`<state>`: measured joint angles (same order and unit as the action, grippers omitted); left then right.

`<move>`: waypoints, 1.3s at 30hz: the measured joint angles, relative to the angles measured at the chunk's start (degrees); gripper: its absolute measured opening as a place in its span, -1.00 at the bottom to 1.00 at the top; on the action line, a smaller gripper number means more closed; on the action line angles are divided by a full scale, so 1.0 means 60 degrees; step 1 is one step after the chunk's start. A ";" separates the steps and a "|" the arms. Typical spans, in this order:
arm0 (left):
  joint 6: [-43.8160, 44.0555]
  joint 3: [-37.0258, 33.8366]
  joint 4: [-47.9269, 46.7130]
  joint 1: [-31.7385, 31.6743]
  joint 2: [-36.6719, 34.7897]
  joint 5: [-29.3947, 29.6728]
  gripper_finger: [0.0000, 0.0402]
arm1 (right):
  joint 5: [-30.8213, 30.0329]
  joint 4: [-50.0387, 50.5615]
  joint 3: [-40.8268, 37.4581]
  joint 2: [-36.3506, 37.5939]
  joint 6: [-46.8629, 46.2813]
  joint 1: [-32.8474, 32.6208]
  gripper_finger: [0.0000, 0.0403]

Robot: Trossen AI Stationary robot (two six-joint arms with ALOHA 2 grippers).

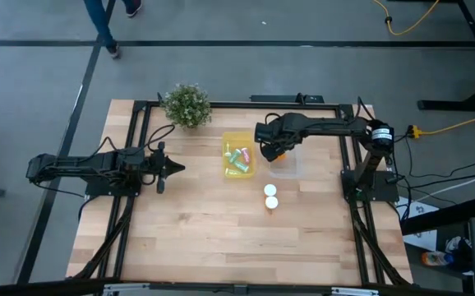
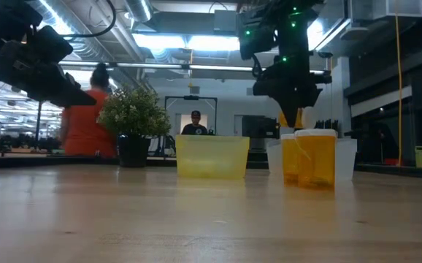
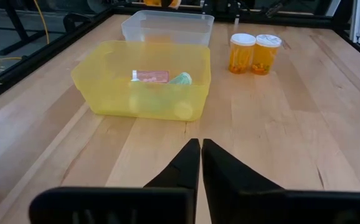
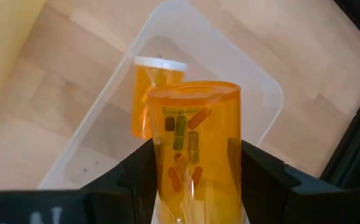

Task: Pick and place medicine bottles into bin by pill shape (circle, oval)
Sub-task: Put the large orange pill bottle into the transparent bin

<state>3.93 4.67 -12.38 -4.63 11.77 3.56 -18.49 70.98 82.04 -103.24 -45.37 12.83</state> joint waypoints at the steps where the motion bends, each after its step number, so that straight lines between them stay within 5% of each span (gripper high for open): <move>1: 0.0000 0.0004 -0.0001 0.0000 -0.0004 0.0000 -0.95 | -0.0003 0.0000 0.0000 0.0000 -0.0063 -0.0071 -0.10; 12: -0.0002 0.0004 0.0000 0.0000 -0.0004 0.0002 -0.99 | 0.0120 -0.0077 -0.0085 -0.0058 0.0353 -0.0698 -0.10; 25: -0.0002 0.0004 0.0000 0.0000 -0.0001 0.0000 -0.89 | 0.0316 -0.0985 -0.1677 -0.0080 0.0669 -0.0734 -0.09; 39: -0.0002 0.0004 -0.0002 0.0000 -0.0004 0.0002 -0.99 | 0.0362 -0.1730 -0.2022 -0.0080 0.0891 -0.0734 0.10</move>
<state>3.92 4.69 -12.39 -4.63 11.75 3.57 -16.32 60.60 69.91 -103.72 -40.02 8.43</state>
